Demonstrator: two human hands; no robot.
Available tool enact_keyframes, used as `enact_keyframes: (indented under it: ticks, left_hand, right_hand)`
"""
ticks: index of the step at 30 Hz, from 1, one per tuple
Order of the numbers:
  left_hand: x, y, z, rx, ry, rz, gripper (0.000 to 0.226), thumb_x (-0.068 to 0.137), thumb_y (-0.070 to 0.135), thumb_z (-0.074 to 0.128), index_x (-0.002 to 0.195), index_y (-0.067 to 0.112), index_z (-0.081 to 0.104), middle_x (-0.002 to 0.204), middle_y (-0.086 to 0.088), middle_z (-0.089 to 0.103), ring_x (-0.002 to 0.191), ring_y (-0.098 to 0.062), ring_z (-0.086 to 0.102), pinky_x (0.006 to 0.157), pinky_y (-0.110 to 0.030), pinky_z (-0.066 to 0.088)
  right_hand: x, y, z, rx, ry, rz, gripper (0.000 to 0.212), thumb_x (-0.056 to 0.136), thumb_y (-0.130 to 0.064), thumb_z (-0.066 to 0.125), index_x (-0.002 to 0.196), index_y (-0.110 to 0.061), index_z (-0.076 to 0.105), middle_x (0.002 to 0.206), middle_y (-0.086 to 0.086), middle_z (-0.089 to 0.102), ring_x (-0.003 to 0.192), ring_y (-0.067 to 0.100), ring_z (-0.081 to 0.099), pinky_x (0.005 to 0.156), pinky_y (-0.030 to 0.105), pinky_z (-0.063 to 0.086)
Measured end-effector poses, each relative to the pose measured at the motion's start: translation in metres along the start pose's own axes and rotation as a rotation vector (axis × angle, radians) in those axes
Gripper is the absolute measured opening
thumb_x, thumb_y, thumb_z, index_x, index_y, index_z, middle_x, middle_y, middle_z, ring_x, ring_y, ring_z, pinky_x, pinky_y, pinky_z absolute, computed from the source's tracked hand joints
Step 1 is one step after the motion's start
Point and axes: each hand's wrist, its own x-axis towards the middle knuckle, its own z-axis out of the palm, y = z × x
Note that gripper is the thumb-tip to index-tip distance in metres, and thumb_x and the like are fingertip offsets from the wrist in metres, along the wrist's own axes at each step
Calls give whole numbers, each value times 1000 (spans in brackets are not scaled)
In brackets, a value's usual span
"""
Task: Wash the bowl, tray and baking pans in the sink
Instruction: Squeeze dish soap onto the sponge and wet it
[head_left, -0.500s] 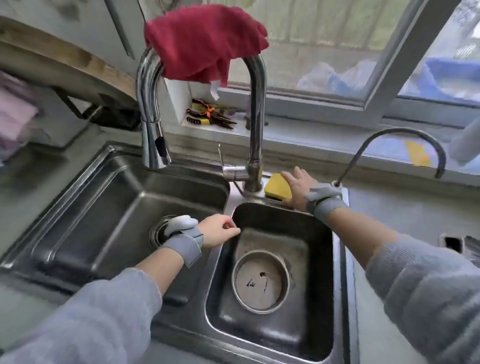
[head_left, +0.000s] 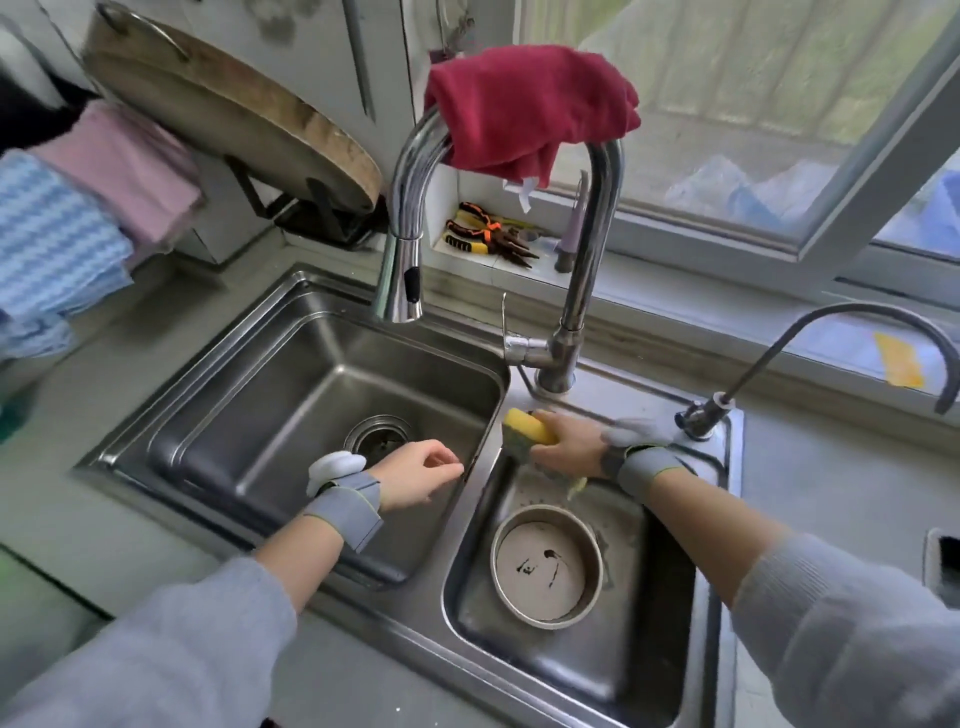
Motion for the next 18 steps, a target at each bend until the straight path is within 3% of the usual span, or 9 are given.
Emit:
enact_keyframes:
  ticks: [3,6,8,10,14,18]
  left_hand:
    - [-35,-22,-23,-234,126,-14,32,93,24,57,123,16,51,111,-3,54,100,-16,55,70,-23,52]
    - [-66,-46,-54,-299,258,9,28,92,25,59,119,21,52,106,0,57,97,-16,57,73,-31,54]
    - [-101,-72,-84,-339,362,28,27,91,23,60,117,17,57,100,0,61,93,-15,58,81,-38,54]
    - [-128,-90,-108,-407,420,28,26,92,16,58,117,10,58,100,-4,62,93,-16,58,78,-38,55]
    - [-189,-138,-170,-507,524,44,23,94,13,56,117,13,55,102,-10,61,77,-14,60,54,-18,53]
    - [-238,-186,-233,-561,636,44,22,94,14,56,116,9,56,96,-10,59,68,-9,61,57,-18,53]
  right_hand:
    - [-16,-61,26,212,-103,-78,43,88,-27,61,128,-14,51,116,9,63,105,22,60,96,37,49]
    - [-24,-115,47,457,-130,-126,33,86,-26,69,114,-9,62,104,11,69,93,21,64,90,36,54]
    - [-24,-163,66,593,-147,-153,25,86,-22,69,106,-8,66,104,19,70,90,26,66,92,47,53]
    - [-24,-205,77,682,-160,-173,18,86,-22,70,101,-13,69,99,16,72,86,28,68,87,50,54]
    - [-25,-310,110,710,-240,-249,14,87,-20,67,100,-15,68,92,10,73,76,23,70,71,35,59]
    - [-18,-410,151,713,-250,-334,19,88,-12,66,105,-3,66,95,14,69,79,25,66,76,35,57]
